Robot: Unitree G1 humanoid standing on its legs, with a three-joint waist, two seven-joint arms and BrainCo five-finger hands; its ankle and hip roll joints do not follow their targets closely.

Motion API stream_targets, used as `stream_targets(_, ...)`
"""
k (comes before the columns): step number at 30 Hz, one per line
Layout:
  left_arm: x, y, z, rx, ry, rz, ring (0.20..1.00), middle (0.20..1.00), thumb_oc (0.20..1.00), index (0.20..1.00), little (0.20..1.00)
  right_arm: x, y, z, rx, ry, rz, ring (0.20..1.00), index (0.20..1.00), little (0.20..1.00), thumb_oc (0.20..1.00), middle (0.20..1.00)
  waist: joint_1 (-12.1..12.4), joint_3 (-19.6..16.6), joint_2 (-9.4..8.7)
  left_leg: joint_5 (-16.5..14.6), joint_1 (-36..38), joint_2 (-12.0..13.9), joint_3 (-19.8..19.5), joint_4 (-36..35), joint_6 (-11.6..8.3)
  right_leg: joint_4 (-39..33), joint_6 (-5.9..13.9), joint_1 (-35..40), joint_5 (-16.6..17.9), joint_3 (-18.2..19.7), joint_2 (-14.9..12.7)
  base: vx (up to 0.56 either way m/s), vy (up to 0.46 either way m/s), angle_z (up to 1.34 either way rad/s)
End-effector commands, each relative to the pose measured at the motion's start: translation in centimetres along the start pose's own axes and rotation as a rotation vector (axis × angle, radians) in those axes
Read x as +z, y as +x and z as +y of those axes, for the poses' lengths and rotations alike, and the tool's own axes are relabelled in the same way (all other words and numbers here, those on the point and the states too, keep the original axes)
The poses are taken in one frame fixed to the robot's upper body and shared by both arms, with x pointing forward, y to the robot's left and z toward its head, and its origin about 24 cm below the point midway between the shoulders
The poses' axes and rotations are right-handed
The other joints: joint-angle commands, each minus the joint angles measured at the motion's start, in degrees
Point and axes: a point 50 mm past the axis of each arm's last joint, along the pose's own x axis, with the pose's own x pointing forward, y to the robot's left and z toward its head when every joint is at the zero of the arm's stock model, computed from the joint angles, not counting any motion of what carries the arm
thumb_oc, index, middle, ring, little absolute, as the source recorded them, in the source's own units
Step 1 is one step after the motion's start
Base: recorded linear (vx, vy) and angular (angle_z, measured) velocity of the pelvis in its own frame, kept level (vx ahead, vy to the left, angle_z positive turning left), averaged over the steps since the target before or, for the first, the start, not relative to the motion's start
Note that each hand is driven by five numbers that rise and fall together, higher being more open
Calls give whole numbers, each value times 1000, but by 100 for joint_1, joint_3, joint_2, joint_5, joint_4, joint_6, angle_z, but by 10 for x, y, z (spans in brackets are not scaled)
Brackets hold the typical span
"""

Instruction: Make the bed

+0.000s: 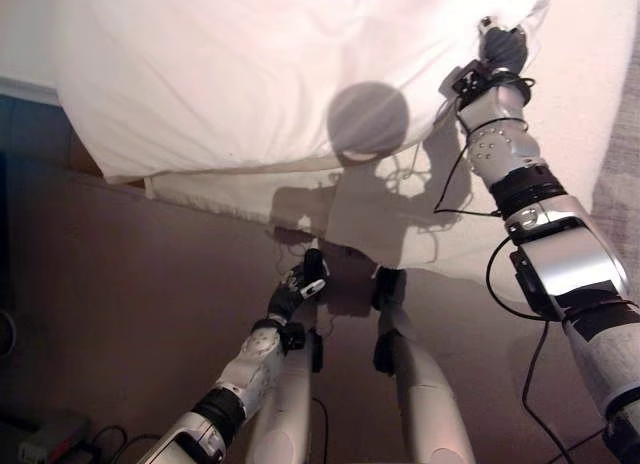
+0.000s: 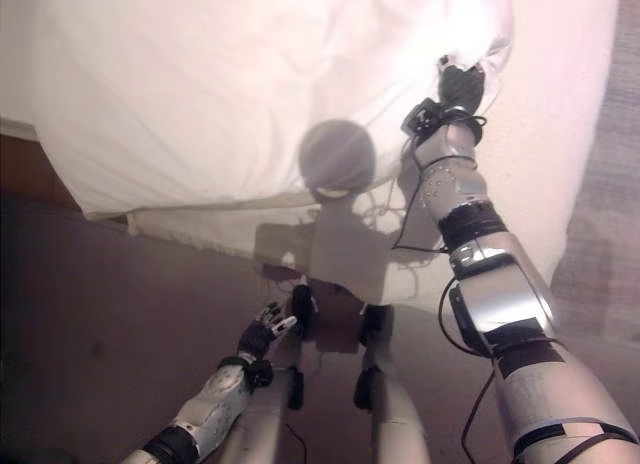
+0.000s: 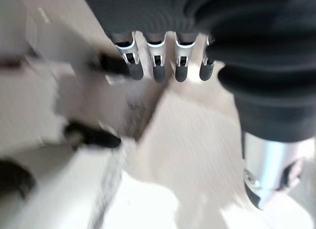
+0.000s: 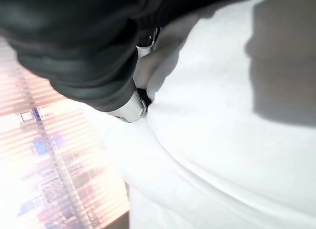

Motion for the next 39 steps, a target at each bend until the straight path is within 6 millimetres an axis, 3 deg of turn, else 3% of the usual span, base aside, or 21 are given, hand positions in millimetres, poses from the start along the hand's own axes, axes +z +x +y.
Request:
stream_targets(1,12,-1,-34,-140,-165,-48,1000,1000,1000,1000,1000,27,-10,25,160,71,-138,200,200,200,200,200,-284,-21,-318,-862,206,-253,241,871,-85,-55,568,556,46,441,-143,-54,39,-11)
stream_targets(6,25,9,-58,-199,-338,-36,1000,1000,1000,1000,1000,3,-24,21,208,84,-67,200,200,200,200,200,-413,-189,-481,-971,539,-240,536,927,-6,-41,638,740,90,787,-112,-60,36,-31)
stream_targets(15,49,30,-92,-193,-616,-13,1000,1000,1000,1000,1000,-17,-38,3,210,69,-1,200,200,200,200,200,-589,-515,-497,-854,939,-324,594,554,-2,-33,648,934,17,772,-175,-13,-3,-9)
stream_targets(21,98,42,-86,-148,-771,-141,1000,1000,1000,1000,1000,-36,-51,-11,210,60,61,200,200,200,200,200,-621,-702,-455,-747,1136,-333,603,267,13,33,645,941,-29,768,-180,0,0,0)
stream_targets(29,135,47,-70,-74,-919,-253,1000,1000,1000,1000,1000,-47,-63,-27,175,84,92,200,200,200,200,200,-637,-756,-431,-749,1146,-322,587,295,-9,138,610,941,-101,674,-192,-3,-8,1)
stream_targets(30,148,48,-64,-52,-931,-297,1000,1000,1000,1000,1000,-49,-66,-32,161,90,95,200,200,200,200,200,-638,-776,-440,-742,1145,-313,574,290,-15,171,597,931,-121,643,-190,-14,-32,3)
stream_targets(34,171,49,-51,-7,-941,-368,1000,1000,1000,1000,1000,-53,-68,-40,128,100,104,200,200,200,200,200,-640,-788,-458,-739,1141,-294,535,305,-22,287,572,890,-182,602,-181,-15,-28,6)
stream_targets(36,193,45,-50,46,-1014,-459,1000,1000,1000,1000,1000,-59,-71,-46,77,110,120,200,200,200,200,200,-632,-781,-472,-717,1142,-282,504,293,-30,375,544,877,-224,589,-182,-25,-36,5)
stream_targets(39,205,38,-43,67,-1039,-521,1000,1000,1000,1000,1000,-61,-78,-56,37,134,116,200,200,200,200,200,-606,-786,-493,-696,1175,-274,470,246,-35,417,518,868,-270,556,-176,-16,-24,8)
